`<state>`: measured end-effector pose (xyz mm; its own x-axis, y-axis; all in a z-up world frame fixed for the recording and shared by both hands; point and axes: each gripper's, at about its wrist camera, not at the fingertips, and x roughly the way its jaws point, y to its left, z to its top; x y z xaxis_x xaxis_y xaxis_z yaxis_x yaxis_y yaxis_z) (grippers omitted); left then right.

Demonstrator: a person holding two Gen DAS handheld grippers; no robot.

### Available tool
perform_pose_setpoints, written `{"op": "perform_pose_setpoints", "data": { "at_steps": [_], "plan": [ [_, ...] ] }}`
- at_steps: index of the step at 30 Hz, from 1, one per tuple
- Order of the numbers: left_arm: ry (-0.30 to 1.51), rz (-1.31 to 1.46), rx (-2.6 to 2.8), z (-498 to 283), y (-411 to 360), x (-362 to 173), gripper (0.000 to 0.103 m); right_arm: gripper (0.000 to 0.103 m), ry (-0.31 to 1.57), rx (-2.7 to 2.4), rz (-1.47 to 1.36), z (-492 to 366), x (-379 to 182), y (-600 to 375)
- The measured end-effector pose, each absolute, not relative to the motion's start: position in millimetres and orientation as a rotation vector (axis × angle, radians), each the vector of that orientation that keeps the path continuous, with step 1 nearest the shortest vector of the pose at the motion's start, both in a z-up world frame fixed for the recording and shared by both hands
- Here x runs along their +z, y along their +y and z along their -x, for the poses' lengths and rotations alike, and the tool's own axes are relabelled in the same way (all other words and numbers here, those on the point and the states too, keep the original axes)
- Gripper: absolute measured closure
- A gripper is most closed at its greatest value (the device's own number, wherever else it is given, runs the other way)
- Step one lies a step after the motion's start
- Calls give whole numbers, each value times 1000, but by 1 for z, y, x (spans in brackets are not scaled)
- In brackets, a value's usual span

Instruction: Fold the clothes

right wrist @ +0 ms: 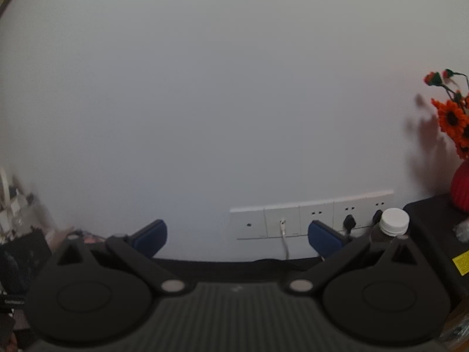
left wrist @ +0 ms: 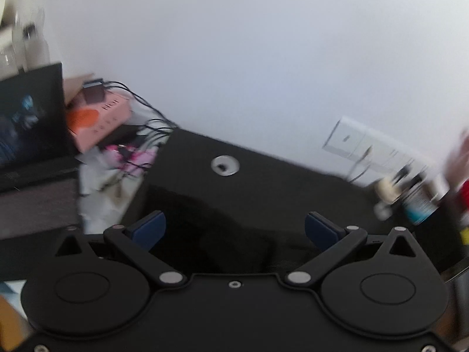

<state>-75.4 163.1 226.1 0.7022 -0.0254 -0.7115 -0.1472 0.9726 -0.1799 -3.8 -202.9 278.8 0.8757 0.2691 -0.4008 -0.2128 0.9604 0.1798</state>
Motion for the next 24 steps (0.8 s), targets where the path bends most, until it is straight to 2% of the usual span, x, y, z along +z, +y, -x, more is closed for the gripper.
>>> {"op": "perform_pose_setpoints", "data": {
  "at_steps": [11, 19, 24],
  "plan": [
    [871, 154, 117, 68, 149, 212, 0, 1, 501, 260, -109, 2, 269, -189],
    [952, 77, 175, 61, 139, 171, 0, 1, 638, 275, -93, -21, 210, -182],
    [1047, 29, 228, 64, 132, 133, 0, 1, 757, 416, 41, -18, 150, -133]
  ]
}}
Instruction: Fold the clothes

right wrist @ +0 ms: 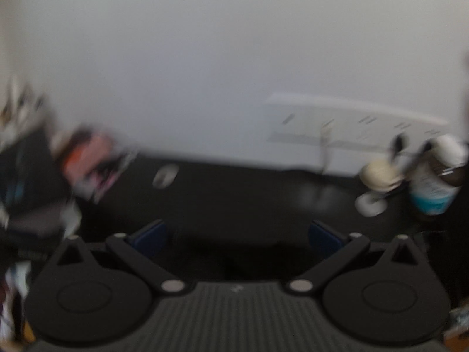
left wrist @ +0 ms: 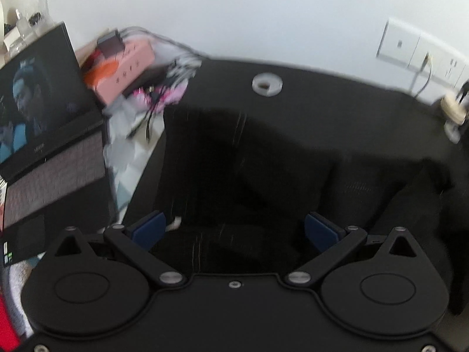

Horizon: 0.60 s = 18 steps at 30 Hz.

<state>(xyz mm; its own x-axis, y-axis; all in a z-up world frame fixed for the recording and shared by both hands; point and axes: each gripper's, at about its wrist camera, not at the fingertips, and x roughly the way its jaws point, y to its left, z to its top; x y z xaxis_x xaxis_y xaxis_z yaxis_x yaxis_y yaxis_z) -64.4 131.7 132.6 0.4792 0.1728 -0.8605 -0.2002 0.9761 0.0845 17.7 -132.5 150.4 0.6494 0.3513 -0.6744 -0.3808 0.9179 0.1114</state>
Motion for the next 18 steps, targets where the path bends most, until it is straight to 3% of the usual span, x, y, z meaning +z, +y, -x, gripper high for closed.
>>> {"op": "perform_pose_setpoints", "data": {
  "at_steps": [7, 11, 18],
  "plan": [
    [1103, -84, 259, 67, 117, 101, 0, 1, 1003, 500, 121, -16, 77, -78],
    [1167, -117, 247, 74, 114, 77, 0, 7, 1181, 569, 92, -11, 45, -72],
    [1223, -131, 246, 82, 111, 55, 0, 7, 1264, 672, 120, 10, 32, -78]
  ]
}}
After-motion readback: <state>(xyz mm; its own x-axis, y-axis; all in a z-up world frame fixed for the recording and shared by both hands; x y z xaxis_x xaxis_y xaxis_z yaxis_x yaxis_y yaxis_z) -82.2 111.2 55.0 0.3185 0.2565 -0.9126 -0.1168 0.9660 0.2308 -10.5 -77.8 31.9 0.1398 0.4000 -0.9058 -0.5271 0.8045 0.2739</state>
